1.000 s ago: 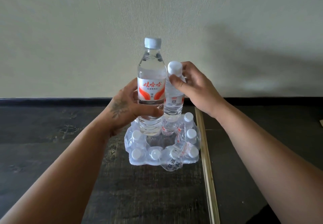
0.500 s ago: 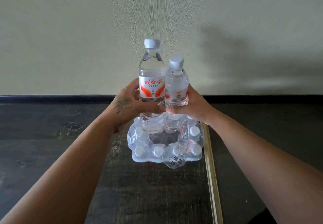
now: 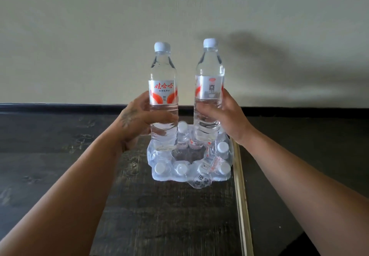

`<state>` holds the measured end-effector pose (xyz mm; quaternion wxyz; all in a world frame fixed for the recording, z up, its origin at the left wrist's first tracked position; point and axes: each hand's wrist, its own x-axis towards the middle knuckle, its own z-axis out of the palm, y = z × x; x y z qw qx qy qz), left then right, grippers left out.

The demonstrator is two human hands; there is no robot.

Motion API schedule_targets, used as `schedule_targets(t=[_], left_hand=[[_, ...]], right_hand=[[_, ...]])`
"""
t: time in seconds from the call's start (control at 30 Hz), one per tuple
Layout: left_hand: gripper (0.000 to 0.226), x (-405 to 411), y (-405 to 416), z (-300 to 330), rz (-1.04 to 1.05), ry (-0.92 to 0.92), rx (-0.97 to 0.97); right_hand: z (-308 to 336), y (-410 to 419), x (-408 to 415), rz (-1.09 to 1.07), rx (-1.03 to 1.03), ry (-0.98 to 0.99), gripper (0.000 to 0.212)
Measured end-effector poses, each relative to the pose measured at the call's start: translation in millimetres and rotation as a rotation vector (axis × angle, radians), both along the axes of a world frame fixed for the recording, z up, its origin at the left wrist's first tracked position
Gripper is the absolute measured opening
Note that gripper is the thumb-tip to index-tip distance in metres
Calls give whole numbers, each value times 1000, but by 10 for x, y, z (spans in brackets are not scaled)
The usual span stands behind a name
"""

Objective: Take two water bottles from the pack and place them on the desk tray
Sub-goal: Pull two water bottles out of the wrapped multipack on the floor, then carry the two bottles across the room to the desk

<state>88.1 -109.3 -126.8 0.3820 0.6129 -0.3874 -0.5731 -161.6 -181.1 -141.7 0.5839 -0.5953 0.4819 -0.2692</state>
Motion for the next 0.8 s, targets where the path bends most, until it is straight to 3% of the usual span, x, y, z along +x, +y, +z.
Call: schedule_targets(t=[0.27,0.4,0.7,0.8], left_hand=[[49,-163,161,303,60,96,-17],[61,-123,336,746,86,129,-50],[61,70,1133,2449,174,224,-28],[61,111,1427,3200,218,212,-20]], right_hand=[[422,248,89,-103,44,-77,66],[817,350,40,-77,57,-64,68],[2578,856,30,41,166,-55,40],[3339,1062,121,96,186,-41,42]])
